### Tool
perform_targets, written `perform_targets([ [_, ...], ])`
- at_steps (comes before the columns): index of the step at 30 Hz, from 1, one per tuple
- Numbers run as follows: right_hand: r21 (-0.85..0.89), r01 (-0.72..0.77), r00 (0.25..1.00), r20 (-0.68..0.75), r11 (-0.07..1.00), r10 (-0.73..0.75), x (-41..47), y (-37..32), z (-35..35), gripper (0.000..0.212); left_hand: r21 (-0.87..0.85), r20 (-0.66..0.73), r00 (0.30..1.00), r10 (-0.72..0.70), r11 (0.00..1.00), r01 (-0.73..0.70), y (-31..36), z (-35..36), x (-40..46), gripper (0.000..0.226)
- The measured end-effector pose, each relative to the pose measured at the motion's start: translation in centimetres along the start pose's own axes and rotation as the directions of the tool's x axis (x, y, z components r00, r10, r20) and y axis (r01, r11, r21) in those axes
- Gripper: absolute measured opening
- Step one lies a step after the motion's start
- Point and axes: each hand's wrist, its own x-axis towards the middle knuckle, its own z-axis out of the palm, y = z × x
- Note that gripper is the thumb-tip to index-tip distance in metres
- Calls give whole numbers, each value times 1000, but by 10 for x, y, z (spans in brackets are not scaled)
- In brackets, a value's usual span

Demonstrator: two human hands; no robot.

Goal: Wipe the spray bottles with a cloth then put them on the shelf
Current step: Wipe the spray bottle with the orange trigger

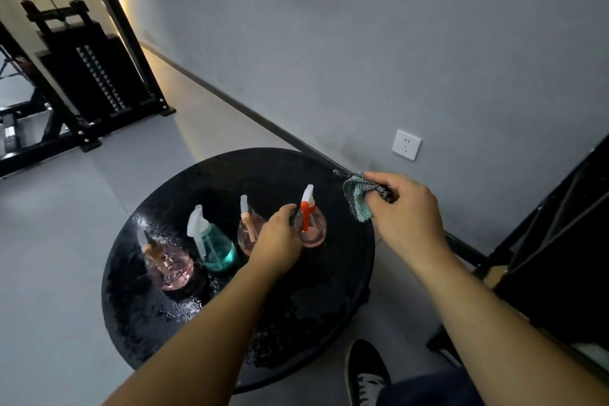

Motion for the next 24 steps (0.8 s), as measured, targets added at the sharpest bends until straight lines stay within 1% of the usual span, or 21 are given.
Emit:
perform_targets([
  [3,0,-14,1000,7,1000,14,8,9,1,33,-18,65,998,6,1000,-5,-10,6,20,41],
  [5,-15,-16,1000,13,1000,16,12,14,3,32,-67,90,996,-5,998,11,-18,9,34,42],
  [9,-32,-12,999,29,999,13,21,17,11,31,-223,125,992,-17,974,45,-24,16,54,43],
  [11,-49,-9,999,37,999,11,23,18,14,32,-277,144,989,-12,959,52,-21,18,58,44],
  [13,-61,-8,999,44,998,11,23,18,17,32,-311,163,987,-13,948,64,-21,20,63,40],
  [17,-56,1,999,47,998,1,22,16,16,31,-350,148,989,-22,934,73,-28,23,68,32],
  [20,-46,0,999,41,999,2,22,14,14,32,-350,100,995,-26,935,60,-32,27,68,25],
  [22,-39,-8,999,35,999,10,22,13,13,32,-346,85,996,-38,936,65,-33,28,65,27],
  [24,-37,-16,999,35,999,17,22,12,13,32,-379,106,994,-34,923,72,-32,27,61,34],
])
